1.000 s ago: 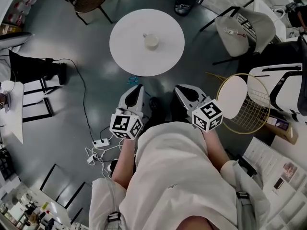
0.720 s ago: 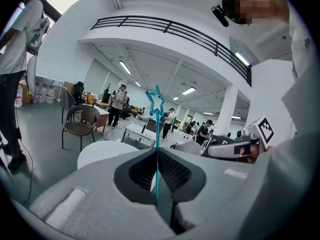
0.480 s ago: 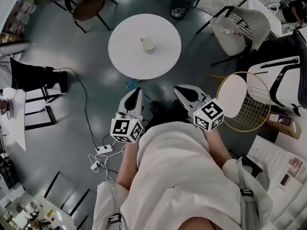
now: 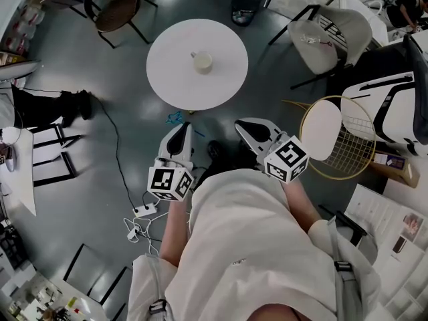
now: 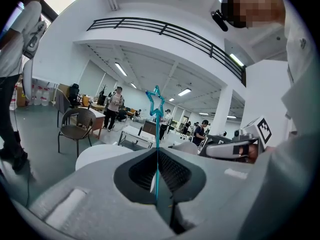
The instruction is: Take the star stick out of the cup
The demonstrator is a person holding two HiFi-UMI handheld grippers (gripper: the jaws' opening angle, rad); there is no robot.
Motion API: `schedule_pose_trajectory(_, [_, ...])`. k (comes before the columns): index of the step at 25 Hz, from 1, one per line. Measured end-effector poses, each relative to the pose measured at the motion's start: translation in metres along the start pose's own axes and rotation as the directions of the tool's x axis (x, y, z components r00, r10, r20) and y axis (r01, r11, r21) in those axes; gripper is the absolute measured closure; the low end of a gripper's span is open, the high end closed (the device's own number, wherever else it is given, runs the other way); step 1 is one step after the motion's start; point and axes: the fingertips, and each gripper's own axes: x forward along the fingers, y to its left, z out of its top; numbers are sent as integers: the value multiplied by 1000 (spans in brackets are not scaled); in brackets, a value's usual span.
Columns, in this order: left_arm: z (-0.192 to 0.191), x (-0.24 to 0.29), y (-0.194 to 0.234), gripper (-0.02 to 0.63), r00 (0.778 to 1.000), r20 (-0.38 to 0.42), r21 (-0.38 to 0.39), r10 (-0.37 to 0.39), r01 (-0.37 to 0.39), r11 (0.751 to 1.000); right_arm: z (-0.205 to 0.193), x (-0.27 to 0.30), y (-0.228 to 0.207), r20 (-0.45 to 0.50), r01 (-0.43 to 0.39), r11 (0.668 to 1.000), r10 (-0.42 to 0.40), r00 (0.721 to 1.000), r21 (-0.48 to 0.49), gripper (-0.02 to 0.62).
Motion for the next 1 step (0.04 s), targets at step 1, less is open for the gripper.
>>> schedule_pose_trajectory(1, [2, -1, 1, 592, 1000, 1, 4, -1, 1, 1000, 2, 1, 2, 5, -3, 1000, 3, 1000, 0, 588])
